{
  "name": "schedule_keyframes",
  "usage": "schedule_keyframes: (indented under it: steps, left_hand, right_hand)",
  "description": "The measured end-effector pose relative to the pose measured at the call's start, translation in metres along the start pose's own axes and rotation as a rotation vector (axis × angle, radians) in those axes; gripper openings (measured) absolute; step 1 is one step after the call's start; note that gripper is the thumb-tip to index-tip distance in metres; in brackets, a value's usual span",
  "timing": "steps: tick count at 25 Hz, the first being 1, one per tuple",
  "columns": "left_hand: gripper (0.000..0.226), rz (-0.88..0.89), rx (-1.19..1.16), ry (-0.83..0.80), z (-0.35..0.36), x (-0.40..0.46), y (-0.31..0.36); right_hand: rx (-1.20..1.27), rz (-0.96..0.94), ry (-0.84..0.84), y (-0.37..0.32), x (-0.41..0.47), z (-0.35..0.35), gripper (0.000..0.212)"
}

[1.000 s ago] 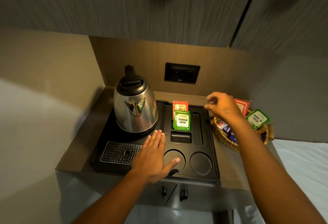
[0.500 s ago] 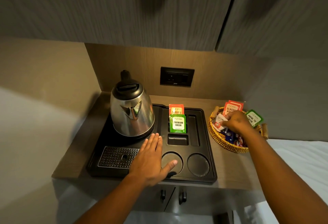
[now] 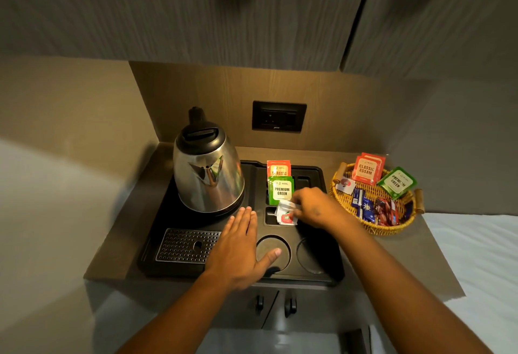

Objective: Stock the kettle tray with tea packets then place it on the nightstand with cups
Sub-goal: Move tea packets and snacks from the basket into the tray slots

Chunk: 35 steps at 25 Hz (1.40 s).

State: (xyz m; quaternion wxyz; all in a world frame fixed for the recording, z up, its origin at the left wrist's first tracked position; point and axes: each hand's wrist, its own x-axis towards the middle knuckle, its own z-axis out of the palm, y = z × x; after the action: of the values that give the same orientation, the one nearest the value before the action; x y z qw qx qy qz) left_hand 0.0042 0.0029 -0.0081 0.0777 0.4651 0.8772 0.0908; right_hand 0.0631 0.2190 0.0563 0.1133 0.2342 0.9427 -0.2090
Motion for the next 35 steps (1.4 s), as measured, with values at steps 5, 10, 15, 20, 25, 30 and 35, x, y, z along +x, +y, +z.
schedule_keyframes:
  steps: [5, 10, 15, 20, 25, 30, 35]
  left_hand:
    - [0.105, -0.015, -0.011, -0.017, -0.002, 0.001, 0.0]
    - [0.105, -0.02, -0.004, -0.04, -0.004, 0.0, 0.002]
    - [0.105, -0.014, -0.005, -0.043, -0.004, 0.0, 0.001]
    - [0.104, -0.018, -0.009, -0.043, -0.004, 0.001, 0.002]
    - [0.104, -0.025, -0.012, -0.06, -0.005, 0.001, 0.002]
    - [0.104, -0.021, -0.009, -0.053, -0.005, 0.001, 0.002]
    - [0.105, -0.015, -0.02, -0.035, -0.004, 0.001, 0.001]
  right_hand:
    - [0.094, 0.413, 0.5, 0.083, -0.011, -0.026, 0.033]
    - [0.084, 0.662, 0.26, 0.118, 0.007, -0.034, 0.025]
    - [0.062, 0.671, 0.295, 0.123, 0.026, -0.032, 0.017]
    - [0.145, 0.708, 0.341, 0.136, 0.026, -0.036, 0.023]
    - [0.122, 0.692, 0.211, 0.126, 0.029, -0.034, 0.039]
    - [0.171, 0.741, 0.266, 0.118, 0.031, -0.038, 0.036]
    - [0.37, 0.65, 0.534, 0.1, 0.01, -0.055, 0.024]
